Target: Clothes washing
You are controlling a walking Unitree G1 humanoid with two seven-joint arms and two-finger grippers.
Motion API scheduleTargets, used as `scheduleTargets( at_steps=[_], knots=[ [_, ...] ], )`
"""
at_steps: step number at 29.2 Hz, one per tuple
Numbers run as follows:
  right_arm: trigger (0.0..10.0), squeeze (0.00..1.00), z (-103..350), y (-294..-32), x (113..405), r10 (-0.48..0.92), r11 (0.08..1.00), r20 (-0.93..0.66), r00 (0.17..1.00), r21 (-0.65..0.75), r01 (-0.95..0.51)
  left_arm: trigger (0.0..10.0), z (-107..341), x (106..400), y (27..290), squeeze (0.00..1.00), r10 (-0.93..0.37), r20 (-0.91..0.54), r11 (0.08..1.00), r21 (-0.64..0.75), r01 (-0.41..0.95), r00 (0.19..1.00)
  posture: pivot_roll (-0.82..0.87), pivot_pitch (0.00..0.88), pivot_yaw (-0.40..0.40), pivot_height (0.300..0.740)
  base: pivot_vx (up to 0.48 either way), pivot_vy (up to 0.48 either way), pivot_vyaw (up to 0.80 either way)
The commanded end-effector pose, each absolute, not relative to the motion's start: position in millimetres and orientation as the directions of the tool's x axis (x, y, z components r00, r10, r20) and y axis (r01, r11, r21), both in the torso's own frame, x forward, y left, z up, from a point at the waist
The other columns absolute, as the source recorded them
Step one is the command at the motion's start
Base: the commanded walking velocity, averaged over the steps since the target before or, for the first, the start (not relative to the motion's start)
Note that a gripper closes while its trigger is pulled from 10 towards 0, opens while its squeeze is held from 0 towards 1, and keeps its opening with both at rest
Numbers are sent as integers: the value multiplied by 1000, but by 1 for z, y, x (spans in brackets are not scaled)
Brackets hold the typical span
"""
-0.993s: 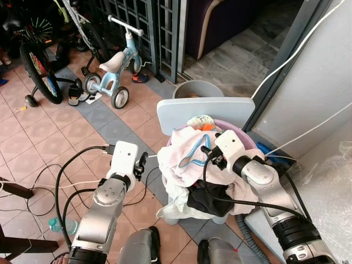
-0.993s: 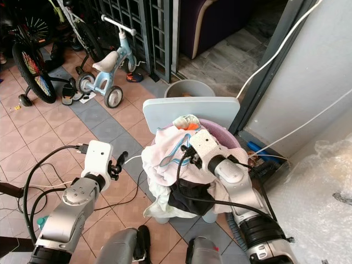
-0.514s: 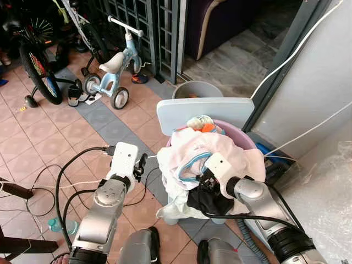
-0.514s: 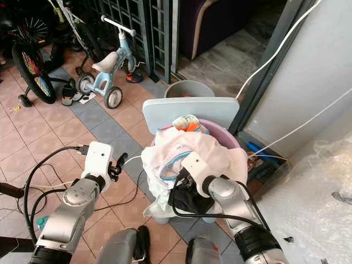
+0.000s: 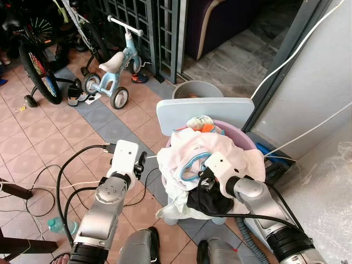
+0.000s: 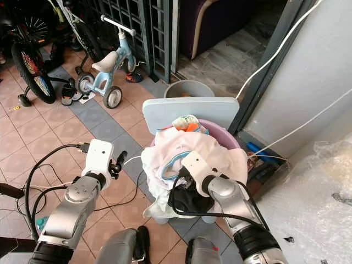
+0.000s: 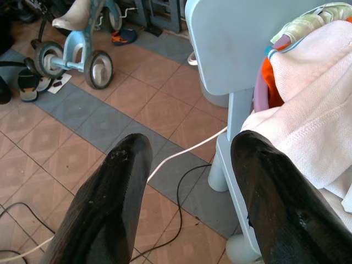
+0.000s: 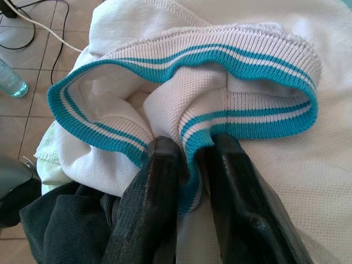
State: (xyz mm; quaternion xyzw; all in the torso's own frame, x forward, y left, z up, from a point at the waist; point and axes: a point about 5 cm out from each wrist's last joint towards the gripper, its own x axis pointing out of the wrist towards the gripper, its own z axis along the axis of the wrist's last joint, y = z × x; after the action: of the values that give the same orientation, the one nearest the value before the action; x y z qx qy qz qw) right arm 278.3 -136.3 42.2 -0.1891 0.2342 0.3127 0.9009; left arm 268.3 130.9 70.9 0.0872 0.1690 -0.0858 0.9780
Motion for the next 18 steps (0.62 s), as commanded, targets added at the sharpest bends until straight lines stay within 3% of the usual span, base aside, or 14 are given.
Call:
scheduleTargets(
  at_steps=[1, 6, 15, 18],
  knots=[
    [0, 0, 46, -137, 280, 466, 756, -521, 715, -186, -628, 10000, 68, 268, 132, 0, -125, -359, 972, 144, 187, 925, 3, 94, 9, 740, 0, 0, 0],
    [0, 0, 48, -140, 281, 444, 803, -488, 751, -154, -575, 10000, 80, 272, 132, 0, -106, -260, 974, 167, 152, 960, 2, 91, 7, 740, 0, 0, 0],
    [0, 0, 51, -140, 285, 429, 839, -455, 781, -121, -531, 10000, 80, 275, 133, 0, -73, -249, 982, 150, 113, 966, -9, 73, 3, 740, 0, 0, 0],
    [0, 0, 71, -140, 296, 391, 880, -326, 861, -141, -453, 10000, 83, 278, 124, 0, -104, -227, 982, 129, 136, 968, -9, 73, 1, 740, 0, 0, 0]
  ],
)
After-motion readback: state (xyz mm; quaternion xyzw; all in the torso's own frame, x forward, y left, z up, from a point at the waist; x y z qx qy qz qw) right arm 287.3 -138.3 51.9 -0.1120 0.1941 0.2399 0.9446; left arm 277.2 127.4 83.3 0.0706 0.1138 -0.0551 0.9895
